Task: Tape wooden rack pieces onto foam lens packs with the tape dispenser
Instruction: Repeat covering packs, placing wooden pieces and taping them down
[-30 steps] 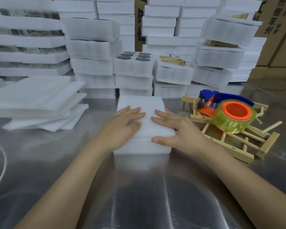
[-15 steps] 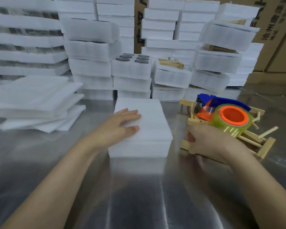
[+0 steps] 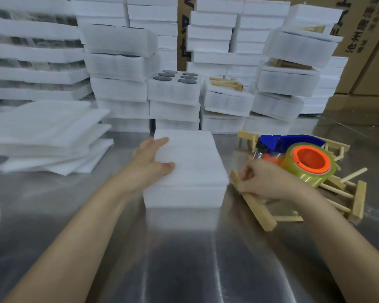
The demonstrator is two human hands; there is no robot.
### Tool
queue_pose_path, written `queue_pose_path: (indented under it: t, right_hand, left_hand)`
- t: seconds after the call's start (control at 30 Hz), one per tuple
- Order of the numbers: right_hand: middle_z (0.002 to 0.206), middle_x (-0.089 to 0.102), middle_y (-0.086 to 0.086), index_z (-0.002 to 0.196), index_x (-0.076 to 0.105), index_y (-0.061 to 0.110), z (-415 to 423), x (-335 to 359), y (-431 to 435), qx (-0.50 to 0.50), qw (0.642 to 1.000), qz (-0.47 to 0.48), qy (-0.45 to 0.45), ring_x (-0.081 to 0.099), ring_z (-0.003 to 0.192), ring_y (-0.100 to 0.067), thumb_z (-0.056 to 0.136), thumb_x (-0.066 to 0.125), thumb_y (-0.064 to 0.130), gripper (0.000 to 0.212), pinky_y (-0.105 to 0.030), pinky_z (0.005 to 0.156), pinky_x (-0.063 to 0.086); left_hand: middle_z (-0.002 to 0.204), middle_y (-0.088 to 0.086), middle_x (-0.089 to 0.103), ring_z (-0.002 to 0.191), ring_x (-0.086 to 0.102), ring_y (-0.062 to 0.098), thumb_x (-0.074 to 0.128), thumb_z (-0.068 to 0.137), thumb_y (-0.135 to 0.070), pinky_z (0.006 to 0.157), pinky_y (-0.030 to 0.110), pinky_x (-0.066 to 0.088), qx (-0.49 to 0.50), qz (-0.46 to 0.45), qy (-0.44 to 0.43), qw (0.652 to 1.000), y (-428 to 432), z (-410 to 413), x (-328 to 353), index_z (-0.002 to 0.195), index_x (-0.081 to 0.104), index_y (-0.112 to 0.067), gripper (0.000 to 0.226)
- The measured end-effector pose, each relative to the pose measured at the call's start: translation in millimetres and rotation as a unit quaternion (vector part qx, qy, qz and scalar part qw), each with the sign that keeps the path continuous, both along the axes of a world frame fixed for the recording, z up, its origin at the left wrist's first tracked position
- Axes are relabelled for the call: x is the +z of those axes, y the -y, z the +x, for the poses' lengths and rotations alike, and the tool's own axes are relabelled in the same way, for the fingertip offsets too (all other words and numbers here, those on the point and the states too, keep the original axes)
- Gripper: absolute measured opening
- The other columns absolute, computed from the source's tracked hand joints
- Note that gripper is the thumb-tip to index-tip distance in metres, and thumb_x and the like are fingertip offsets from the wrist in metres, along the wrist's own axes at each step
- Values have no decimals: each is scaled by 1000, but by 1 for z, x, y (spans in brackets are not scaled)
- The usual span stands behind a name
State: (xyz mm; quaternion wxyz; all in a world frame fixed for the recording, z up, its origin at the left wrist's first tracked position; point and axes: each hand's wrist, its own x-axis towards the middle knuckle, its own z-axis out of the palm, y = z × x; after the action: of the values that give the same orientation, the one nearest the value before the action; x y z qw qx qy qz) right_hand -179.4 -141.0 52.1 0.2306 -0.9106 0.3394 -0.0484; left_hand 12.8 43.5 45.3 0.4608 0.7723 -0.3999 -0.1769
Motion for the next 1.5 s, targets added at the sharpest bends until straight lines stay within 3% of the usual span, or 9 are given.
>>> queue_pose_path:
  t: [0.1,0.2,0.27,0.37,0.5,0.7,0.83,1.07,1.5]
  right_hand:
    - [58,61,7,72,57,16,2,4,3,-53,947,93,302,56,52,-8,83,70,23,18,-22,50,43]
    - [82,74,4,86,67,16,9,11,-10,32,830,223,511,70,78,-9,86,68,31,14,-18,71,52]
    - [112,71,6,107,69,23,13,6,-22,120,844,201,483,63,112,-9,90,61,35,22,-23,95,50]
    - [139,53,18,114,67,32,16,-4,-31,192,938,1,287,32,137,7,90,55,47,31,-28,115,28]
    - [136,54,15,116,70,22,19,-12,-37,189,948,-73,245,42,128,5,90,62,39,32,-30,107,40]
    - [90,60,3,96,78,16,24,-3,-35,163,935,-169,267,49,90,-14,88,69,24,14,-32,81,39]
    - [87,60,-2,99,77,15,35,-3,-40,149,942,-70,292,55,89,-20,89,67,15,14,-34,82,44]
    - [89,52,6,108,73,15,31,-6,-38,155,948,10,276,46,95,-12,92,60,2,25,-8,81,32]
    - [89,57,-10,111,73,18,31,-4,-37,185,948,3,260,44,93,-13,94,59,11,23,-22,88,33]
  left_hand:
    - [153,-3,35,134,43,12,69,86,-14,108,27,35,28,-33,-171,984,-1,2,-2,150,28,-27,78]
    - [97,-3,75,79,73,12,71,81,-1,58,22,56,32,-90,-271,958,3,2,-5,127,53,-14,52]
    - [85,-5,76,71,73,12,69,80,0,51,20,52,31,-96,-276,956,4,1,-6,114,61,-15,38]
    - [92,0,76,75,73,15,67,80,1,53,22,54,19,-112,-300,947,4,0,-9,111,64,-17,35]
    - [96,3,75,80,73,19,68,80,1,56,25,55,30,-123,-322,938,4,-1,-10,117,61,-15,41]
    - [108,0,72,92,71,13,66,84,-1,65,22,55,-1,-138,-302,943,10,-17,-13,125,52,-18,46]
    - [107,1,70,83,70,8,58,88,-1,59,18,52,14,-151,-299,942,15,-25,-14,123,51,-16,39]
    - [117,0,68,102,66,17,42,97,-12,75,28,52,39,-155,-316,935,14,-25,-16,126,54,-25,34]
    - [111,1,69,99,67,18,43,96,-16,76,31,52,49,-144,-301,941,15,-26,-17,117,58,-25,27]
